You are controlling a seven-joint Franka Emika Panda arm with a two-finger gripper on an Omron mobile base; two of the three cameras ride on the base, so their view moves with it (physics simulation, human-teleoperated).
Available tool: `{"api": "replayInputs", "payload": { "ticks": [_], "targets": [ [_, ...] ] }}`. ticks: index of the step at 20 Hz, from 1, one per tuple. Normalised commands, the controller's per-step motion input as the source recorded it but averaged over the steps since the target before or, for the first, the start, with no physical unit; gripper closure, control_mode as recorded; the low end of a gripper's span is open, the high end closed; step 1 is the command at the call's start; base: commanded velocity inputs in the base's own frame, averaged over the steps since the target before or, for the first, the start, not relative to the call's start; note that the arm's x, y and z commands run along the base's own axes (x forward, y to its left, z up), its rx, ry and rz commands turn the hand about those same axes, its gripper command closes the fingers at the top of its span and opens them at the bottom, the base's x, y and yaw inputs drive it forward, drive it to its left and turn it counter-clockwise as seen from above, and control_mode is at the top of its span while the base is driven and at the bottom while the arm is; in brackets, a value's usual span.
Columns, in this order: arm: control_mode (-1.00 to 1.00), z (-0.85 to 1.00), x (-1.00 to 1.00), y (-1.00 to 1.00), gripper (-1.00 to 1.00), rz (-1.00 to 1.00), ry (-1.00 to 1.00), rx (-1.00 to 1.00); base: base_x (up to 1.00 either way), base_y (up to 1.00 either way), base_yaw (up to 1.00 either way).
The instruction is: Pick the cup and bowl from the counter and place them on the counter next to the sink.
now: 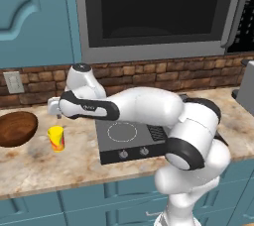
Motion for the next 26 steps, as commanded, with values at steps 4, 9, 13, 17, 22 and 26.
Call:
{"api": "replayInputs", "payload": {
  "ticks": [4, 9, 13, 17, 22, 26],
  "targets": [
    [-1.0, -0.14, 0.19, 0.0, -1.0, 0.0, 0.0, 0.0, 0.0, 0.0, 0.0],
    [-1.0, -0.2, 0.19, 0.02, -1.0, 0.0, 0.0, 0.0, 0.0, 0.0, 0.0],
    [-1.0, -0.14, 0.19, 0.12, -1.0, 0.0, 0.0, 0.0, 0.0, 0.0, 0.0],
    [-1.0, -0.04, 0.09, 0.11, -1.0, 0.0, 0.0, 0.0, 0.0, 0.0, 0.0],
    [-1.0, -0.04, 0.04, 0.11, -1.0, 0.0, 0.0, 0.0, 0.0, 0.0, 0.0],
    [-1.0, -0.02, 0.0, 0.09, -1.0, 0.0, 0.0, 0.0, 0.0, 0.0, 0.0]
  ]
}}
